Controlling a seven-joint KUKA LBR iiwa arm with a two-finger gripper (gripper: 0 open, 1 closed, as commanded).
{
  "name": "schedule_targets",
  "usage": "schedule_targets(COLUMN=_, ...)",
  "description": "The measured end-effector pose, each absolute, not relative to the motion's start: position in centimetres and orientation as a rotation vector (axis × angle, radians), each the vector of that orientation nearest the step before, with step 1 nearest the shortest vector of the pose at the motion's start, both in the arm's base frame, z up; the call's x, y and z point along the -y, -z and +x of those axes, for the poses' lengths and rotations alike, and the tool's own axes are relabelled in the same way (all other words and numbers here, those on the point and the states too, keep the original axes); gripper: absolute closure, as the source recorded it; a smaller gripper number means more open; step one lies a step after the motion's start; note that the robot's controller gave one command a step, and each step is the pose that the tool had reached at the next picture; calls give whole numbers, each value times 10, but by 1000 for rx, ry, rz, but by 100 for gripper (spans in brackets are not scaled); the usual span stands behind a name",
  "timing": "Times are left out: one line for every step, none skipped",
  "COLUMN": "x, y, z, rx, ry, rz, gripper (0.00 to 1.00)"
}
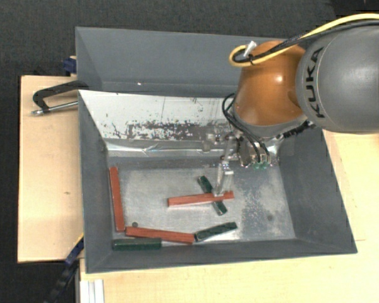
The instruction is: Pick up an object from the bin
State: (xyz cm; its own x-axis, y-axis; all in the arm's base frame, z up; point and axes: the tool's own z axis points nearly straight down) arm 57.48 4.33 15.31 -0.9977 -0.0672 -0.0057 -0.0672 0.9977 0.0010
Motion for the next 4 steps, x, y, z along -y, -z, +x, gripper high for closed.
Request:
schedule_targets(x=-44, y=-103, z=579, rx=-3116, ry=-1, rz=-374, gripper=0)
schedule_targets(x=-44, y=-89, z=580, rx=-3107, ry=-2, rz=-456, gripper=0)
schedule_targets(x=-103, y=-85, z=596, rx=-3019, ry=-3, rz=-838, gripper=100)
schedule_targets(x=-103, y=-85, z=596, rx=-3021, ry=-3, rz=-837, gripper=0)
